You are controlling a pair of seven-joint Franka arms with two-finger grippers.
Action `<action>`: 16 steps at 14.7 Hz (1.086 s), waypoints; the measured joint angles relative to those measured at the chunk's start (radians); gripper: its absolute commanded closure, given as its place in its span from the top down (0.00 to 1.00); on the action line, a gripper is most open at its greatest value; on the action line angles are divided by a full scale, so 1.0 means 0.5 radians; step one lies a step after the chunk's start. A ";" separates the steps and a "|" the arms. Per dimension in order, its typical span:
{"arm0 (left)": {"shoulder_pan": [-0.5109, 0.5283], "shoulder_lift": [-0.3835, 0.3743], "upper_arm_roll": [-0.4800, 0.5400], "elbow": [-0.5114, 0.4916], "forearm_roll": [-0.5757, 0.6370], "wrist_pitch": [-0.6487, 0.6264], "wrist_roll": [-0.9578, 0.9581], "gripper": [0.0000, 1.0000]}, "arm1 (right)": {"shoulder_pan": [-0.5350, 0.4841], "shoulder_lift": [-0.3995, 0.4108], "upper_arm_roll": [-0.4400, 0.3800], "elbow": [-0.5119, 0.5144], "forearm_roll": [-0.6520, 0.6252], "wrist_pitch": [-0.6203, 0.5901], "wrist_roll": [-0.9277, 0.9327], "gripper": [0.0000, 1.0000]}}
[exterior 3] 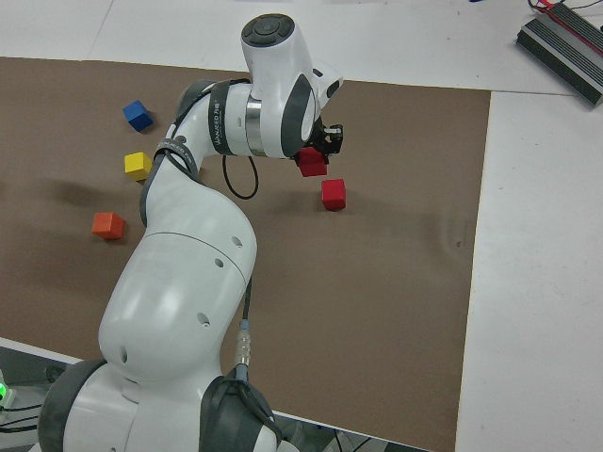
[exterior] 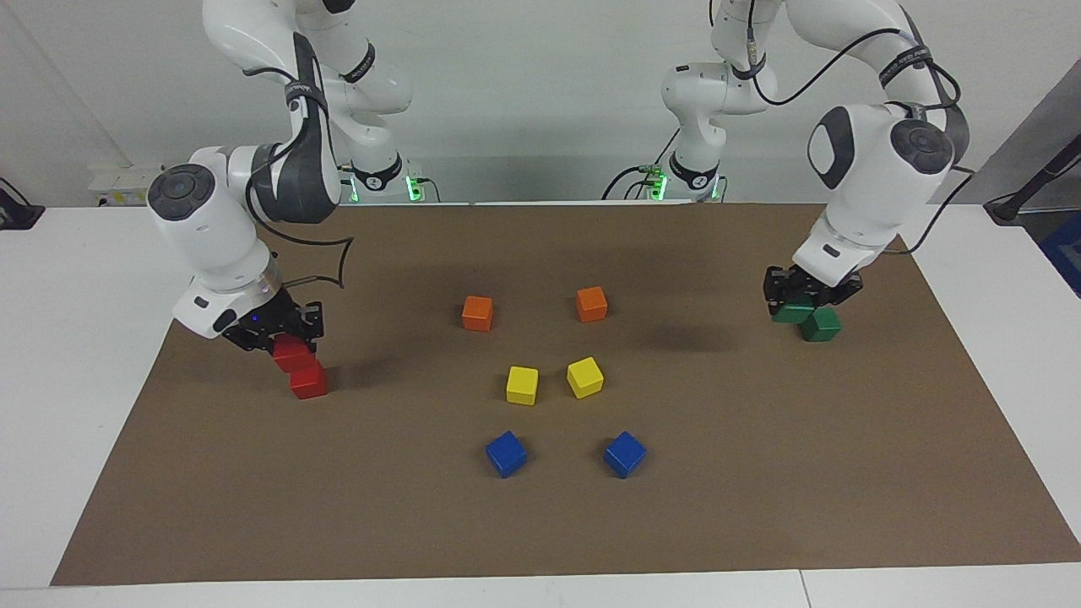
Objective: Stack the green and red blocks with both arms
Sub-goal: 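Stack the green cube on the first with the left gripper while the right stacks red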
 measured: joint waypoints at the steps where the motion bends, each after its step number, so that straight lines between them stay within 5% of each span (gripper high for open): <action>1: 0.067 -0.009 0.001 -0.061 0.000 0.020 0.088 0.00 | -0.010 0.003 0.000 -0.045 0.000 0.060 -0.015 0.00; 7: 0.337 -0.147 0.001 -0.550 0.000 0.449 0.321 0.00 | -0.029 0.007 0.000 -0.158 0.000 0.201 -0.015 0.00; 16: 0.504 -0.182 -0.013 -0.707 -0.029 0.779 0.400 0.00 | -0.063 0.007 0.000 -0.223 0.000 0.293 0.013 0.00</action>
